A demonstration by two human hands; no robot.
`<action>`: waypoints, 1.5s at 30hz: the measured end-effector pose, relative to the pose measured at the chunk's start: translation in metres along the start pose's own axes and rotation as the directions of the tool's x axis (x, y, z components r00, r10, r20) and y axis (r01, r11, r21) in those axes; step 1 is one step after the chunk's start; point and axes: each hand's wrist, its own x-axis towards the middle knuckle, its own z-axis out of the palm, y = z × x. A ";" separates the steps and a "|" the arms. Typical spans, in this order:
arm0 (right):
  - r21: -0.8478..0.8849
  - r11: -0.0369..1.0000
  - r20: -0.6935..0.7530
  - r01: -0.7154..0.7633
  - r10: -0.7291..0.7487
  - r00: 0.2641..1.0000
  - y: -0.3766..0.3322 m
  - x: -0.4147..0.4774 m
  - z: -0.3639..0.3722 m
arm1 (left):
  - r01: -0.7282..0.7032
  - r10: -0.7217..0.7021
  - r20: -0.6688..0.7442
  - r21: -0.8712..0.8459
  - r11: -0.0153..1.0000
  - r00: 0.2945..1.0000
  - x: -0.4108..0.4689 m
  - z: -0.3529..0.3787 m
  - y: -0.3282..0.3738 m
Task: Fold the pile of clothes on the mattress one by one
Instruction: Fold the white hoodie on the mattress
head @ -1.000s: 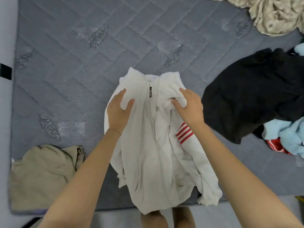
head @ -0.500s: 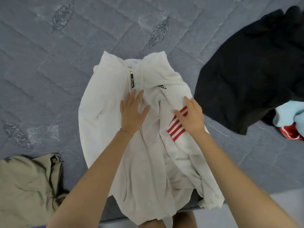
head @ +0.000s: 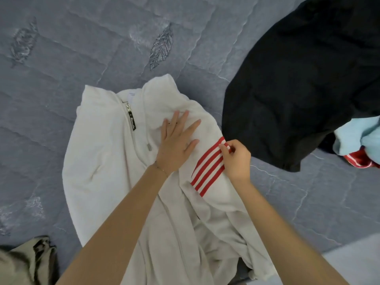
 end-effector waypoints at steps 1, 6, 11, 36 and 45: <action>0.025 0.999 -0.008 0.047 -0.047 0.999 -0.001 0.001 -0.005 | -0.023 0.023 0.022 0.029 0.999 1.000 0.004 0.000 0.006; 0.055 0.929 -0.009 0.365 -0.365 0.931 -0.024 0.011 -0.036 | -0.166 0.173 0.104 -0.078 0.983 0.979 0.030 -0.016 0.039; 0.137 0.870 -0.044 0.473 -0.471 0.881 -0.047 0.020 -0.080 | -0.125 0.131 -0.004 -0.321 0.939 0.991 0.065 -0.045 0.076; 0.021 0.990 0.156 0.137 -0.138 0.978 0.005 0.041 -0.192 | 0.086 -0.009 0.148 -0.524 0.847 0.989 0.106 -0.055 0.182; 0.131 0.989 0.044 0.063 -0.069 0.997 0.051 0.040 -0.206 | 0.132 -0.119 0.057 -0.512 0.849 0.991 0.115 -0.050 0.194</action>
